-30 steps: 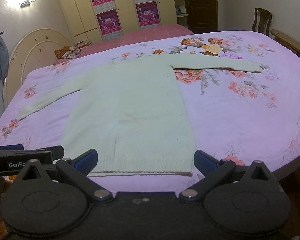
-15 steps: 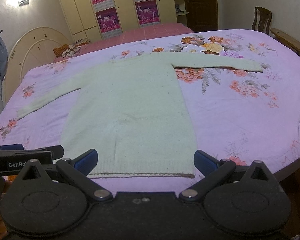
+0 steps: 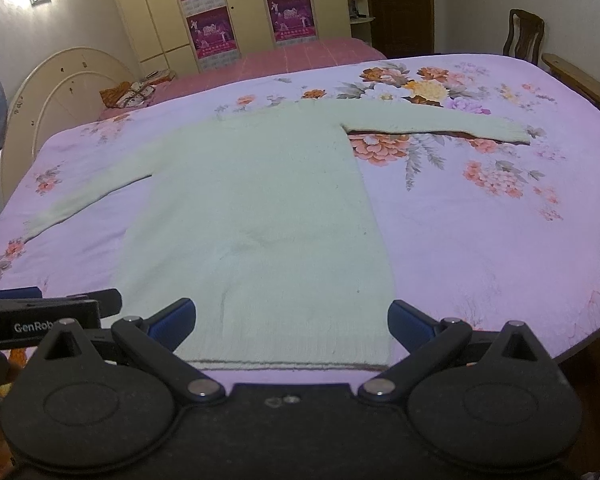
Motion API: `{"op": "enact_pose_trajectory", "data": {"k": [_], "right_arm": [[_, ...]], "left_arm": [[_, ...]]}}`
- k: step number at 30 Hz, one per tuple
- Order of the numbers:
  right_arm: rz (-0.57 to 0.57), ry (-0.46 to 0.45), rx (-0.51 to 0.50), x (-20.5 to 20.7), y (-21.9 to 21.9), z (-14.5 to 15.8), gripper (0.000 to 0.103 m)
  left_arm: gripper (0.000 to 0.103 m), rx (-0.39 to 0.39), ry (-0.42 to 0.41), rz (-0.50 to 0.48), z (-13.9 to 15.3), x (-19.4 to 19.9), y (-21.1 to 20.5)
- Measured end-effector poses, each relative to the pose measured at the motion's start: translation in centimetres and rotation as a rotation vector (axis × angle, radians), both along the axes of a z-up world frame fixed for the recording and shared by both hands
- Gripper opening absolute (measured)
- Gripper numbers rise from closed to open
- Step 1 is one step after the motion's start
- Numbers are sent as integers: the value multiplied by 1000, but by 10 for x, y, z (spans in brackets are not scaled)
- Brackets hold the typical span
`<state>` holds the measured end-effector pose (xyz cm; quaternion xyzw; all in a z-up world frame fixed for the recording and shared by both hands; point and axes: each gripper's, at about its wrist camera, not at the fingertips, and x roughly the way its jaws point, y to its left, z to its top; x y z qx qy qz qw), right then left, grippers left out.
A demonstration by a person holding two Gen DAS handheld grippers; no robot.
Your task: Fold small clothes
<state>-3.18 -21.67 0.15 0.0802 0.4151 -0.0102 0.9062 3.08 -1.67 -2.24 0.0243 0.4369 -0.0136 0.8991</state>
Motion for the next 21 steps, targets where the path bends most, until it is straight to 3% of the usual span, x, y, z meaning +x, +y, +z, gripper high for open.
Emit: {"op": "enact_pose_trajectory", "data": {"k": [5,12,21], "right_arm": [[-35,-50,-44,22,-22,0,102],[-155,-93,-56,74,-86,-14,102],[-223,-55,-49,151,-144,-42,100]], "left_arm": [[103,-28,2,14,-9,40,2],[103,-35,-22,14,-25,111,-13],[103,-24,-35,-14,-45,205,-53]]}}
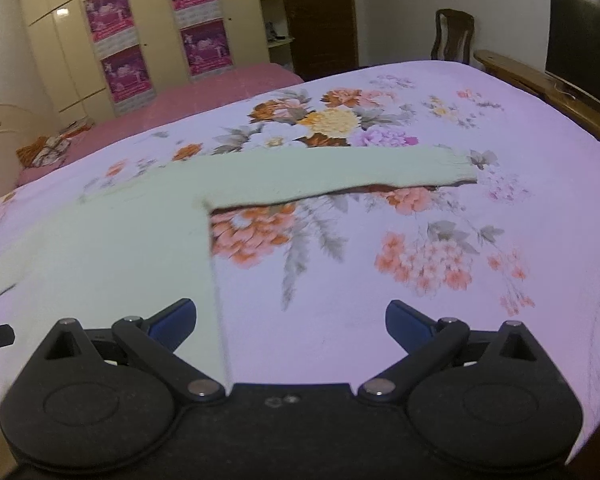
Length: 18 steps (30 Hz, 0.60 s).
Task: Fold small clothes
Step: 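Grasp the sweater's sleeve cuff with the right gripper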
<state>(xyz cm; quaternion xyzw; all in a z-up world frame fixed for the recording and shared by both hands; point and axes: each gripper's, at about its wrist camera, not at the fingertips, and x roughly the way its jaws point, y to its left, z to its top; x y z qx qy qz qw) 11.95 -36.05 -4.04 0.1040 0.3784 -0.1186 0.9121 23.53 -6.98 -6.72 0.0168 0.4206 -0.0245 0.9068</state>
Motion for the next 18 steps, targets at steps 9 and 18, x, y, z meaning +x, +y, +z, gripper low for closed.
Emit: {"op": "enact_pose_trajectory", "data": {"k": [9,18], "right_arm": [[-31,29,2,73,-44,-26,100],[-153,49,76,119,-111,-57,96]], "left_arm": [[103,14,0,2,-20,79,-33],[103,19,13,0,-45,132,-55]]}}
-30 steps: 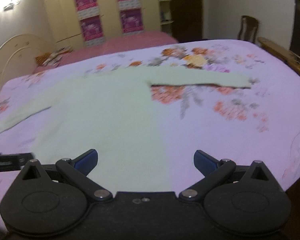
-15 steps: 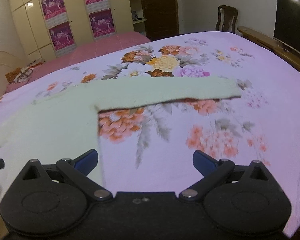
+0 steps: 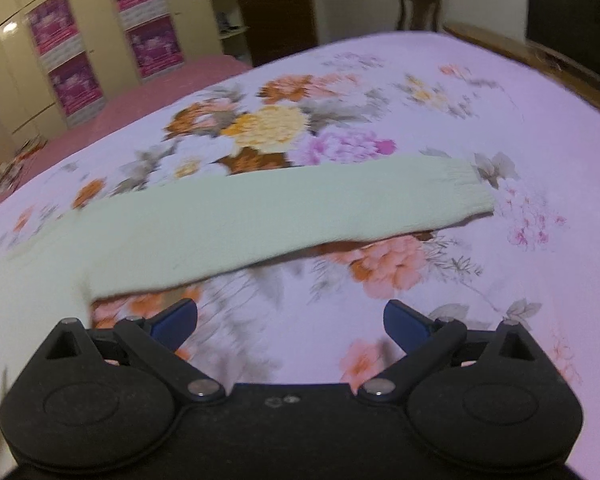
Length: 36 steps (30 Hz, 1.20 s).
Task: Fold small clothes
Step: 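Grasp the sweater's sleeve cuff with the right gripper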
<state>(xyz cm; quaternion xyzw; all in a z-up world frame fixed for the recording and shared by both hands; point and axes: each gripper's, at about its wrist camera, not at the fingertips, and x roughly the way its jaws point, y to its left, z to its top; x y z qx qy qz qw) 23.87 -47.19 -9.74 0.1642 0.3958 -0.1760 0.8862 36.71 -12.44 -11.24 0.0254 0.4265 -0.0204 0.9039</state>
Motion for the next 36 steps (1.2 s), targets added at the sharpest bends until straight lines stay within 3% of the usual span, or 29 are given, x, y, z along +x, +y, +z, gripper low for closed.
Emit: {"op": "enact_pose_trajectory", "data": {"k": [1,2,4,8,12,15,16,18,21,24,27,31,36], "right_arm": [[-15,4,13,3,-7,-4,91],[-31,8,25,5,-15,-7,72],[-67,26,84,10,-32,-14,49],[-148,-10,136,13,-58,-19,61],[-262,-66,172,18,-88,-20,61],[-323,-90,146,25,-107,-22,41],[-331,-88,126,28,-111,-23,28],[-335,-95,104,34,-119,-25,12],[-321,-120,99,38,-120,-22,7],[-226,-178,50,44,-96,-4,7],[-70,-235,-1,62,-50,21,7],[220,-301,-39,94,46,48,7],[564,-257,2,129,173,30,7]], "left_arm": [[103,4,0,3,-2,4,-1],[103,8,3,9,-5,10,-2],[103,9,11,23,-10,20,-2],[103,18,21,44,-20,37,0],[103,23,17,51,-24,47,4],[103,15,7,52,-26,50,8],[103,6,1,51,-26,51,11],[102,-3,-3,50,-26,52,15],[102,-19,-2,51,-24,54,24],[91,-67,7,73,-21,56,40],[91,-100,5,111,-14,57,58],[91,-150,-1,144,0,52,85],[91,-205,-16,206,11,42,118]]}}
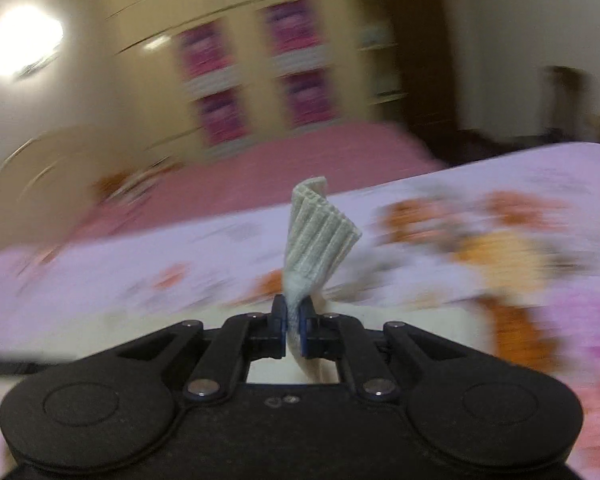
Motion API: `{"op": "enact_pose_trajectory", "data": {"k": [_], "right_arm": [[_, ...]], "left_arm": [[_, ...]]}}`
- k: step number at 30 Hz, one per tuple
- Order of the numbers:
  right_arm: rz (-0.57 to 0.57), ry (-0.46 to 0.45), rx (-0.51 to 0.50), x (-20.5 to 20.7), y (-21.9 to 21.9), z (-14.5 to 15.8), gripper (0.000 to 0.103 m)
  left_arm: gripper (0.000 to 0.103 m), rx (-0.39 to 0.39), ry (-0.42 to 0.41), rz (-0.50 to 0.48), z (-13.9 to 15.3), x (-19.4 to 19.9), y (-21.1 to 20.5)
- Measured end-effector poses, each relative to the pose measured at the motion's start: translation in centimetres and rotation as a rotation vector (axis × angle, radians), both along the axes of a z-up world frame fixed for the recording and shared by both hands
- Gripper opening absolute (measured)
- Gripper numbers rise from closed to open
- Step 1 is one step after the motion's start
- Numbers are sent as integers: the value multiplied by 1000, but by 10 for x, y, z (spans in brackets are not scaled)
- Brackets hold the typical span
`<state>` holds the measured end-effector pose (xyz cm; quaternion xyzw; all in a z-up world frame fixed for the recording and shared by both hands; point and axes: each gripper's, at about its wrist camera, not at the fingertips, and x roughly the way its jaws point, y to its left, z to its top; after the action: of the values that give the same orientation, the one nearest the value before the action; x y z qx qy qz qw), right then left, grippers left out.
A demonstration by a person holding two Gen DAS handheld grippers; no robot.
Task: Fold small clothes
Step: 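Grasp the sweater's sleeve cuff with the right gripper, then lay the held sleeve across the sweater body and open the right gripper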
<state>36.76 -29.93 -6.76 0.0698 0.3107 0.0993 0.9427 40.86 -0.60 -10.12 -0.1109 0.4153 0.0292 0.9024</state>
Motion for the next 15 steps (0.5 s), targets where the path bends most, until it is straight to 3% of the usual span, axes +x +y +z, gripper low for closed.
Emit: {"op": "enact_pose_trajectory", "data": {"k": [3,5,8,13,15], "right_arm": [[162,93,-26,12,59,-30,10],[229,160,-42,15,83,-48,30],[268,155,-58,8,89,-49,52],[153,105,-48,-19,40,-28,57],[84,107,-63,-37,14,-27,60]], "left_arm": [[91,-56,16,25,-5,-3,14],[91,-90,29,14,-11,-4,13],[91,-130,60,-37,-22,-3,3],[90,-215,115,-76,-48,-5,-23],[74,-227,132,-77,-57,-5,-34]]}}
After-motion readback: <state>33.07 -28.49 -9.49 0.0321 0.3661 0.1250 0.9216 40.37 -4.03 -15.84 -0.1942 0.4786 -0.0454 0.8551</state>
